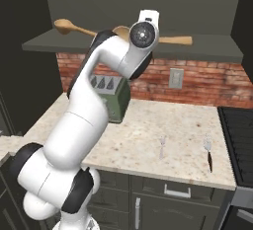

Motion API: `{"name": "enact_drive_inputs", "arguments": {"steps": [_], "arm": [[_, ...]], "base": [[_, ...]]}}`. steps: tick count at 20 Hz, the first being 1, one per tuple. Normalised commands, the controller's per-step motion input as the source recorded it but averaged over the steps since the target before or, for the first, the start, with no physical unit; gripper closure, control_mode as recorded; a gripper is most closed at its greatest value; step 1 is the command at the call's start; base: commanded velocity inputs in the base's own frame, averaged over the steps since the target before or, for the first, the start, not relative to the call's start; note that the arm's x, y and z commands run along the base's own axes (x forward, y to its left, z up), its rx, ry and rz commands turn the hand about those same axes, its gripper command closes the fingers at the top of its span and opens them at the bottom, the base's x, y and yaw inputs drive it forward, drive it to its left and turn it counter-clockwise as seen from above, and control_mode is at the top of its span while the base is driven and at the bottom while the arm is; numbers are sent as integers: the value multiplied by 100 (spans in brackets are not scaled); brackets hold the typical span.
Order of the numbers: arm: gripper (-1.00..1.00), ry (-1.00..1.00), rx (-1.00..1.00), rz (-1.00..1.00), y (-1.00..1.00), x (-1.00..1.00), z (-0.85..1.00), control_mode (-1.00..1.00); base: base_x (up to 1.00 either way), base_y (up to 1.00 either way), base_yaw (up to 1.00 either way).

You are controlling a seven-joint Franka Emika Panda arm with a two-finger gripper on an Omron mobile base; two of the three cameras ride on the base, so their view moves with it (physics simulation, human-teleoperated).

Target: Organize the utensils by type. Pick up the wooden spoons from the counter and place them in the open cabinet. Then pick up the metallic utensils from the counter and place them in the open drawer.

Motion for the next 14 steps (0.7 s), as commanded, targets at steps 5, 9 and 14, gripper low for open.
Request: {"name": "enact_drive_inputs", "arguments": {"steps": [5, 9, 14], "arm": [[100, -1, -12, 0, 18, 47, 25, -100], [100, 8, -3, 2, 5, 43, 20, -100], [100, 8, 0, 5, 3, 41, 12, -100]], "base": [[0, 0, 0], [0, 0, 0], [0, 0, 0]]}}
